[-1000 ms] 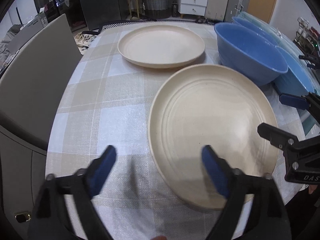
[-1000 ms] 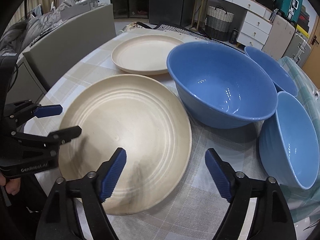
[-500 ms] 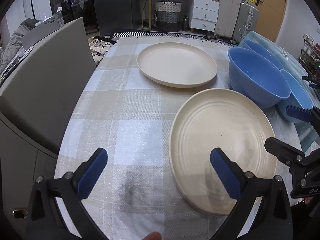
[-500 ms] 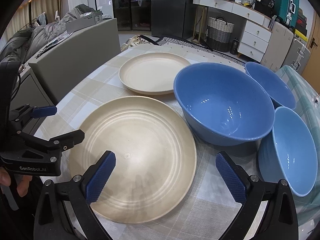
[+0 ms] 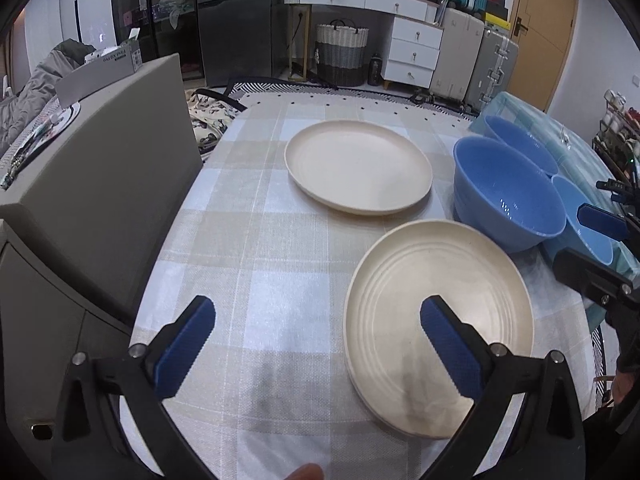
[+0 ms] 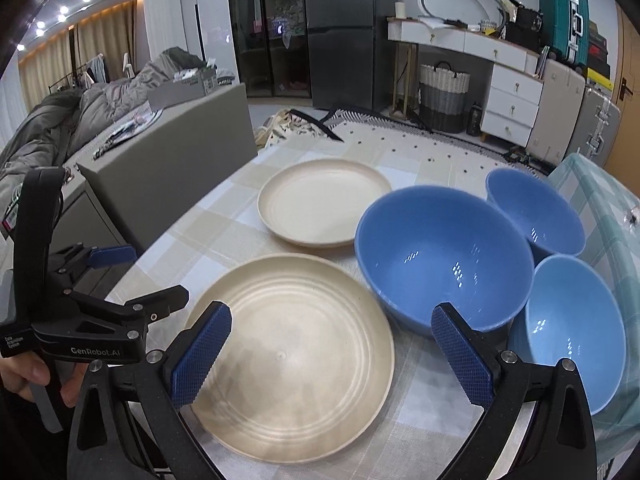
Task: Organize plates and bowls
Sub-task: 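Withdraw both tools and move them toward the remaining cream plate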
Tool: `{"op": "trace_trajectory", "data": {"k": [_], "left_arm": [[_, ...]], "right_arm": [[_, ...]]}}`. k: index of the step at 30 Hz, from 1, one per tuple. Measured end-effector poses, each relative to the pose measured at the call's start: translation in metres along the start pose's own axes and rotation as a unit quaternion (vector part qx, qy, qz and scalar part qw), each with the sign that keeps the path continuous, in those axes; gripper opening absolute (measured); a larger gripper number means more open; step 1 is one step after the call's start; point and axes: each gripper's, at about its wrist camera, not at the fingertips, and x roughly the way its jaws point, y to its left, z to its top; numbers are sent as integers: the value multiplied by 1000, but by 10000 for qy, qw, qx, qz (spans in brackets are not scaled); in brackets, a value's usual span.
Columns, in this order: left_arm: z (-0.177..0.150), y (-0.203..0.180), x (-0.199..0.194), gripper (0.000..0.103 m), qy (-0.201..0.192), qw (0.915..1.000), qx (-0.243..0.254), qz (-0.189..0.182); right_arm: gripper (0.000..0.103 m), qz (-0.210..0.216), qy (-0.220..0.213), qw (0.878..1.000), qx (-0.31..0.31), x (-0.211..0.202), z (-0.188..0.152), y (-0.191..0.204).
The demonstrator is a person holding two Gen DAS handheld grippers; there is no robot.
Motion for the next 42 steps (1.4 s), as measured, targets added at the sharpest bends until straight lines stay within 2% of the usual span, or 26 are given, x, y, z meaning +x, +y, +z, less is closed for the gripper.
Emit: {"op": "trace_trajectory", "data": {"k": [7, 16, 20, 29, 42], "left_arm": [[24, 9, -12, 103, -211, 9997, -86, -11], [58, 22, -20, 103, -435, 9989, -187, -2], [66, 20, -17, 103, -420, 9990, -169, -24], [89, 10, -9, 103, -423, 9991, -11, -18], [127, 17, 16, 103, -335, 9991, -251, 24]], "right_arm": [[102, 38, -316, 9993, 183, -20, 25, -12], [102, -10, -445, 9983, 373, -29, 47, -29], [102, -145, -514, 9980, 344, -39, 56, -32], [102, -257, -405, 9982, 358, -45, 83, -41], [102, -65, -198, 9991, 371, -19, 132, -59]]}}
